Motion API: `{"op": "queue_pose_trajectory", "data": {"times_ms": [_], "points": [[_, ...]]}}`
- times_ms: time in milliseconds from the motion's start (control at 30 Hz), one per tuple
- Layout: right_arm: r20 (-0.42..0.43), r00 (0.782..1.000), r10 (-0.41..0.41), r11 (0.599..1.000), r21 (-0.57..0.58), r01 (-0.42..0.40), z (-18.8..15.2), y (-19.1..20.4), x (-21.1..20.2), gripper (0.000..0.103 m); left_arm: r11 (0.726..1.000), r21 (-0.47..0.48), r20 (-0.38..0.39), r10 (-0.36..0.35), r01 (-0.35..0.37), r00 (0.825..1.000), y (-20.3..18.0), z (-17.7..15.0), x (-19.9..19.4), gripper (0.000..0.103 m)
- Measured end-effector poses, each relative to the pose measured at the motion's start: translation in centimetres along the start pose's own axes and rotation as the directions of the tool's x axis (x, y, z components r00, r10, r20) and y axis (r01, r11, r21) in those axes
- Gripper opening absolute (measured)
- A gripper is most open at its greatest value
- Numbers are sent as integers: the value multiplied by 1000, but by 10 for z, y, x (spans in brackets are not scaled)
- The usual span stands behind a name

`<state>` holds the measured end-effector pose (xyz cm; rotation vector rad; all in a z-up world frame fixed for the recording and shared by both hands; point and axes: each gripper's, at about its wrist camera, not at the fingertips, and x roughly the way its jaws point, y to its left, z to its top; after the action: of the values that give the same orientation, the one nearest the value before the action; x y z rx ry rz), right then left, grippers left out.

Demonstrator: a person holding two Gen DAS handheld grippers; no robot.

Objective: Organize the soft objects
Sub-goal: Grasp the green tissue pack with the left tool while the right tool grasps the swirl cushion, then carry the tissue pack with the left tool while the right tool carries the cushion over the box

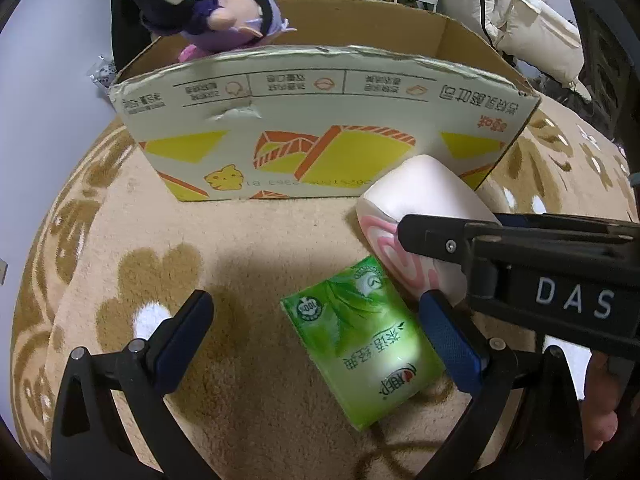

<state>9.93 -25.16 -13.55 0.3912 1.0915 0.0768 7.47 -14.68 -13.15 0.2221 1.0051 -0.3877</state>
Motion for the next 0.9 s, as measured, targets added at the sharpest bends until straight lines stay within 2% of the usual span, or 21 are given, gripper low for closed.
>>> {"op": "queue_pose_trajectory", "data": {"times_ms": [233, 400, 533, 700, 900], "points": [[2, 1000, -15, 1000, -4, 15, 0, 0, -4, 43, 1000, 22, -25, 14, -13, 1000, -6, -3, 4, 101], [6, 1000, -9, 1000, 0, 9, -1, -2, -4, 40, 1000, -3, -49, -21, 21, 999, -1, -7, 5, 84], [13, 1000, -11, 1000, 0, 11, -2, -3, -7, 38, 998, -16, -63, -56, 56, 996, -2, -11, 4, 62], [27, 999, -27, 1000, 0, 27, -5, -1, -10, 33, 1000, -4, -40, -26, 26, 999, -1, -15, -1, 59], [83, 995, -52, 999, 12, 52, -11, -4, -24, 29, 999, -11, 33, 48, -47, 998, 8, -15, -17, 57]]}}
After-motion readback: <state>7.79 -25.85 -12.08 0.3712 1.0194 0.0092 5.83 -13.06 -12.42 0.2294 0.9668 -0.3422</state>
